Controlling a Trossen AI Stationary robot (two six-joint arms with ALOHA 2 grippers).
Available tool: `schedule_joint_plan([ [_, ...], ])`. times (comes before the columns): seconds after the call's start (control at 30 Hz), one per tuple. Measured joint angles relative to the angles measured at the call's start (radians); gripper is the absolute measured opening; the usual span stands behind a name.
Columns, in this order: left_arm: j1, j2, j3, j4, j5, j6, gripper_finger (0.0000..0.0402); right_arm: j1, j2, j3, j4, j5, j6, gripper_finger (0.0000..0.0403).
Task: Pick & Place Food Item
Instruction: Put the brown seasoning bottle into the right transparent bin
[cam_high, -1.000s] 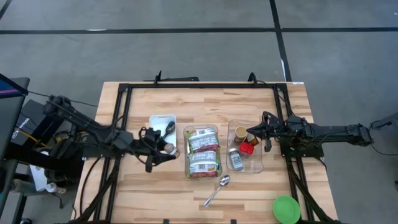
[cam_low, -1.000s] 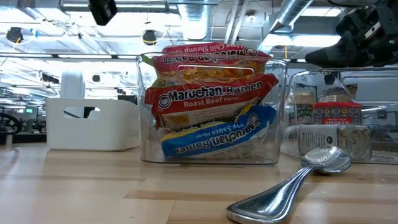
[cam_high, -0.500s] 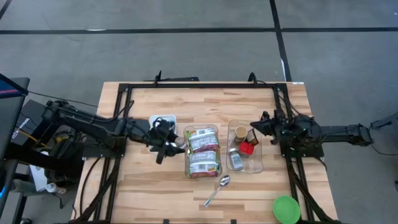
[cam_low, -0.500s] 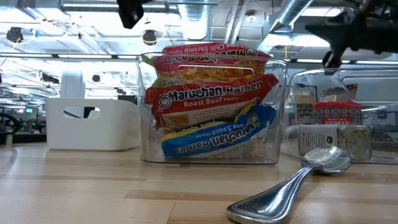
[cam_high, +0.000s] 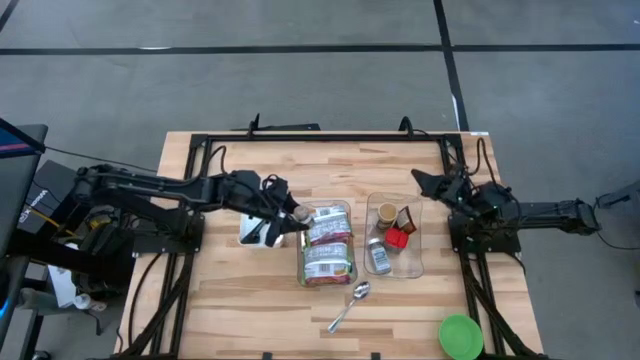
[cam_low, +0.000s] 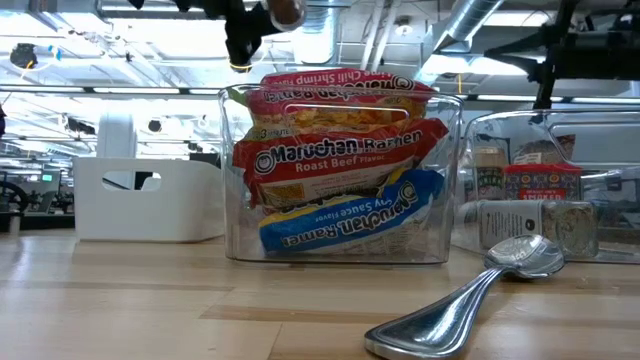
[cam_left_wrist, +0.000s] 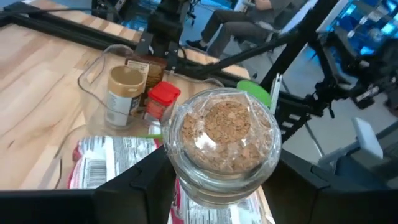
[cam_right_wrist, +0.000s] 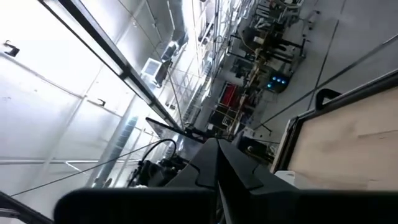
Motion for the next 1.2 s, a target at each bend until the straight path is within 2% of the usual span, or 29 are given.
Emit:
schedule_joint_plan([
  [0.17,0.008,0.008,0.000,-0.002,0.014,0.013,0.0188,0.000,0.000,0.000,0.085,-0.001,0.001,0.0001],
  [0.3,0.010,0.010,0.000,0.006,0.016,0.007,0.0194,0.000,0.000,0.005,0.201,-0.031,-0.128,0.0001],
  [0.37,0.010,0.011,0.000,0.008,0.015,0.004,0.0194,0.000,0.000,0.035,0.182,-0.055,-0.199,0.0001],
  [0.47,0.010,0.011,0.000,0.036,0.012,-0.026,0.0188,0.000,0.021,0.120,0.048,-0.062,-0.273,0.0001],
  [0.57,0.011,0.011,0.000,0.067,0.007,-0.045,0.0188,-0.001,0.066,0.248,-0.188,-0.062,-0.338,0.0000],
  [0.67,0.010,0.011,0.000,0.075,-0.016,-0.052,0.0193,-0.001,0.143,0.390,-0.422,-0.062,-0.381,0.0000],
  [0.8,0.011,0.011,0.000,0.076,-0.027,-0.070,0.0190,-0.001,0.278,0.557,-0.615,-0.067,-0.459,0.0000],
  [0.9,0.010,0.011,0.000,0.081,-0.030,-0.075,0.0188,0.000,0.371,0.653,-0.688,-0.089,-0.532,0.0000],
  [1.03,0.010,0.011,0.000,0.081,-0.044,-0.080,0.0193,0.000,0.521,0.743,-0.691,-0.185,-0.626,0.0000],
  [1.2,0.010,0.047,-0.002,0.117,-0.053,-0.100,0.0188,0.000,0.694,0.839,-0.693,-0.305,-0.638,0.0000],
])
